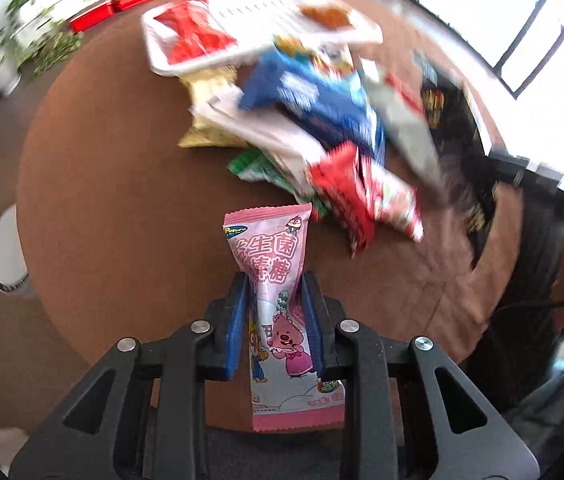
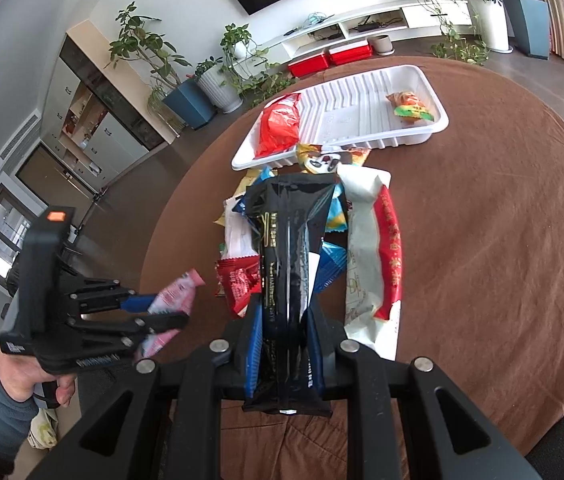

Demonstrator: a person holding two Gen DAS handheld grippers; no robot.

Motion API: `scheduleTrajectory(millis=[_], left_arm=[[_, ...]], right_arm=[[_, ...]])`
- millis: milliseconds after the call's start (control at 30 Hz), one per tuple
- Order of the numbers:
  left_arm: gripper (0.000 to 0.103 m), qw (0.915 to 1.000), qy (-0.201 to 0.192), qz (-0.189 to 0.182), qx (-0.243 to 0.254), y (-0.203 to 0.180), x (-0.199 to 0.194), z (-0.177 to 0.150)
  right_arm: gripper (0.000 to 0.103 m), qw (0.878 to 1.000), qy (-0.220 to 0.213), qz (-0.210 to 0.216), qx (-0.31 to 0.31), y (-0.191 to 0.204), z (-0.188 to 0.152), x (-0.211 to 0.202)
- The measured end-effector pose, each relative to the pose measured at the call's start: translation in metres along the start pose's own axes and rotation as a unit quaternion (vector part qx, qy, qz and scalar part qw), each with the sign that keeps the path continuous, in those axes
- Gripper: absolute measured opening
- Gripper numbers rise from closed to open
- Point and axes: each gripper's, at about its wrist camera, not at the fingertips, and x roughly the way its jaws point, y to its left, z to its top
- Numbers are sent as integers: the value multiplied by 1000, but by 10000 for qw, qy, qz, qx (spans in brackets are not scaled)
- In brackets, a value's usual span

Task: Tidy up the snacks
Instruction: 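Lower the pink bag into the tray with the left tool while the right tool lowers the black bar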

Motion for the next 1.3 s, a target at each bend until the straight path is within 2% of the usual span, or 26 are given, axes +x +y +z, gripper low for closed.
scheduleTrajectory(millis=[133, 267, 400, 533, 700, 900, 1067, 1300], left_arm=[[24, 9969, -474, -454, -431, 13, -19, 6], [24, 9892, -900, -872, -756, 31, -31, 24], [24, 9799, -1314, -1186, -916, 46, -46, 50], [24, 9736, -1528, -1332, -1048, 60, -49, 70], [24, 9646, -1674, -1577, -1292, 81, -47, 92], [25, 9570, -1925, -1797, -1219, 93, -53, 131], [25, 9569, -1947, -1876, -1056, 96, -46, 178], [25, 9622, -1689, -1974, -821, 93, -8, 249]], right_arm=[[22, 9999, -13, 95, 36, 2, 3, -5], [22, 9998, -73, 159, 139, 0, 13, -15], [22, 9993, -151, 175, 277, -9, 23, -23], [22, 9986, -297, 97, 432, -24, 41, -34], [22, 9966, -482, -46, 671, -51, 66, -44], [22, 9934, -718, -179, 878, -85, 107, -51], [22, 9928, -850, -279, 801, -95, 152, -47], [22, 9969, -633, 52, 454, -76, 208, 0]])
